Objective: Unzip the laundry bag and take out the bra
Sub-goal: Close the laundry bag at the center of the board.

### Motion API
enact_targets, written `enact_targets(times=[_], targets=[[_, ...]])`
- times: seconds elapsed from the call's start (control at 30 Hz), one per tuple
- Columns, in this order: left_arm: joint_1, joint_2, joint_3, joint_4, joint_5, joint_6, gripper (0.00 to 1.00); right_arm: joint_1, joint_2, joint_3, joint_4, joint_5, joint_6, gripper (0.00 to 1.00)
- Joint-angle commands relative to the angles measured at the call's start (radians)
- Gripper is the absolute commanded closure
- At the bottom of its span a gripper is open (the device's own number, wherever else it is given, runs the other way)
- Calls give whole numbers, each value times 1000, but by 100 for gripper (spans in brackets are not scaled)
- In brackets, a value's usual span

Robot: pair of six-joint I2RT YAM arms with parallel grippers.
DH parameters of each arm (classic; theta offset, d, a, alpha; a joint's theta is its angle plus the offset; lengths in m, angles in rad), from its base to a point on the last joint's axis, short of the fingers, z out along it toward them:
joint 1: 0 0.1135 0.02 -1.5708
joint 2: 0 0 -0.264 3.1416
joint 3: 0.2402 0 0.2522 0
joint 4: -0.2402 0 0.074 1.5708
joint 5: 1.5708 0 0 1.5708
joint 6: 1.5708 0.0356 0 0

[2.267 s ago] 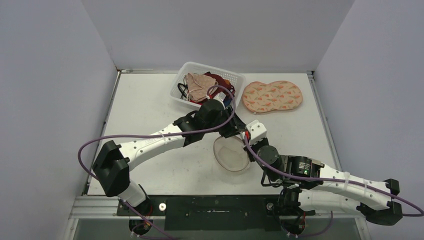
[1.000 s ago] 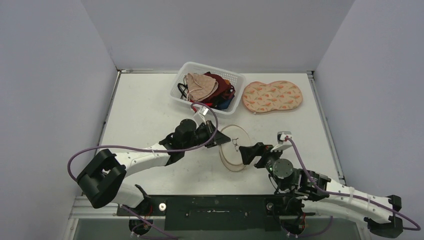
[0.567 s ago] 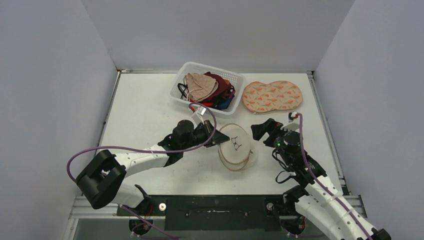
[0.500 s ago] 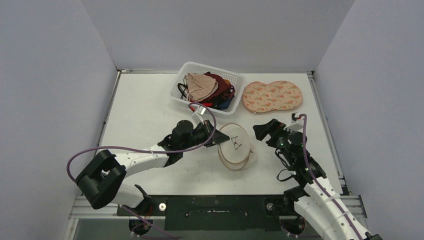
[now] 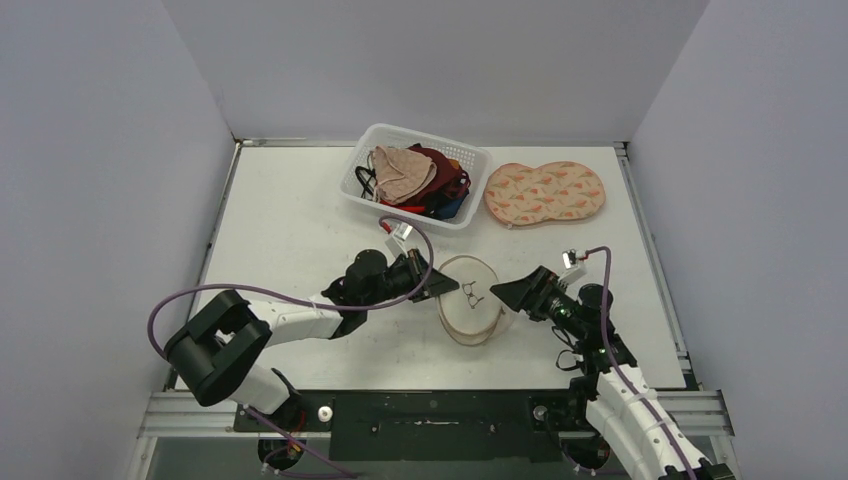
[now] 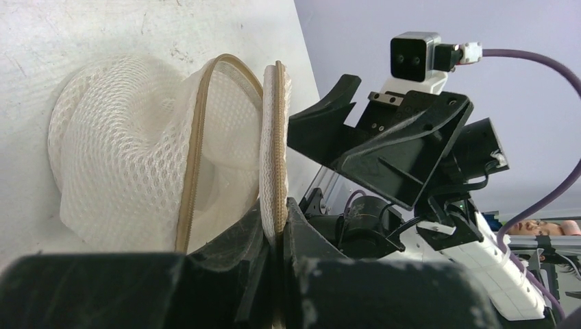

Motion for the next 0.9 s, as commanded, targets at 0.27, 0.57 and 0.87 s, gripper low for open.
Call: enact_targets(times=[0.27,0.57,0.87], targets=[[6,67,-1,169,21,-37,100,23,45,-113,185,-64,35,15],[-1,109,-18,207,15,-51,100,163,159,-159,366,34,97,34],[-2,118,-33,208,16,-45,100,177,138,-146,306,107,64,66]])
